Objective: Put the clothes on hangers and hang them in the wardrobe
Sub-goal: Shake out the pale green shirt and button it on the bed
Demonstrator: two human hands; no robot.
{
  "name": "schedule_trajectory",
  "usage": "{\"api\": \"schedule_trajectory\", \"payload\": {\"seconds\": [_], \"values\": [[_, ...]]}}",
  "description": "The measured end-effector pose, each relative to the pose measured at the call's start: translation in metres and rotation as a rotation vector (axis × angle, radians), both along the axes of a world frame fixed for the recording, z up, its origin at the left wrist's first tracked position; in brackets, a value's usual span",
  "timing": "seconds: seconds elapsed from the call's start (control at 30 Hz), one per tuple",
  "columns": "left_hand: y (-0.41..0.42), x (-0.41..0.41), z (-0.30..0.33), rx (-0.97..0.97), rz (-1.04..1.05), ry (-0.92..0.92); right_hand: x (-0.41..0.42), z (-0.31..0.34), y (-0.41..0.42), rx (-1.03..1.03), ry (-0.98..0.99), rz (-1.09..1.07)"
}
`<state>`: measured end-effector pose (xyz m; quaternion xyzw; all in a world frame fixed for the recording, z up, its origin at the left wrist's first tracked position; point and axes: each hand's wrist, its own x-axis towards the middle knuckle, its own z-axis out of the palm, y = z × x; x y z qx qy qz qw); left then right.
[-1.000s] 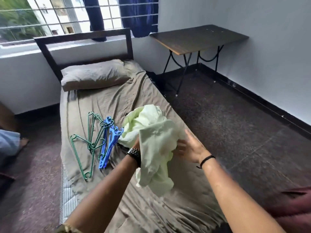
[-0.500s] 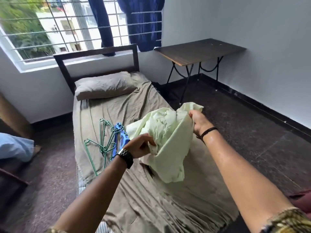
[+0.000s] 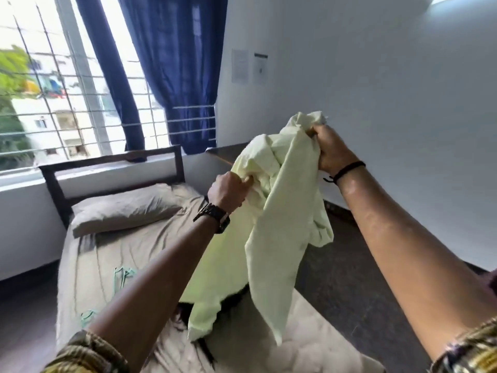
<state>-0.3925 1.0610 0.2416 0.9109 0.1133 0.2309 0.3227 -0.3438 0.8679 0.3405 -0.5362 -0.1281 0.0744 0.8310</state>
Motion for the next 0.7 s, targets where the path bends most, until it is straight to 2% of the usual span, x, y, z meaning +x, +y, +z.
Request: {"api": "schedule_trajectory", "payload": {"seconds": [0.1, 0.23, 0.3, 0.4, 0.43, 0.53, 0.57, 0.63, 0.7], "values": [[-0.016, 0.005, 0.037, -0.070, -0.053, -0.237, 0.003, 0.026, -0.011, -0.002, -0.030, -0.087], [-0.041, 0.010, 0.072, -0.283, -0.255, -0.372, -0.004, 0.051, -0.021, 0.047, -0.107, -0.071], [-0.047, 0.009, 0.081, -0.211, -0.361, -0.367, -0.009, 0.064, -0.026, 0.024, -0.139, -0.077], [-0.047, 0.008, 0.097, -0.020, -0.408, -0.316, -0.011, 0.083, -0.036, -0.141, -0.172, -0.112], [-0.044, 0.010, 0.103, -0.072, -0.396, -0.310, -0.009, 0.087, -0.040, -0.226, -0.193, -0.120], [-0.030, 0.014, 0.114, -0.475, -0.351, -0.229, -0.005, 0.096, -0.057, -0.527, -0.320, -0.178], [-0.023, 0.015, 0.115, -0.576, -0.341, -0.218, -0.003, 0.097, -0.063, -0.570, -0.357, -0.208], [-0.010, 0.011, 0.114, -0.714, -0.347, -0.228, 0.001, 0.101, -0.074, -0.515, -0.381, -0.248], [0.000, 0.009, 0.110, -0.807, -0.411, -0.253, 0.004, 0.104, -0.081, -0.364, -0.343, -0.172]]}}
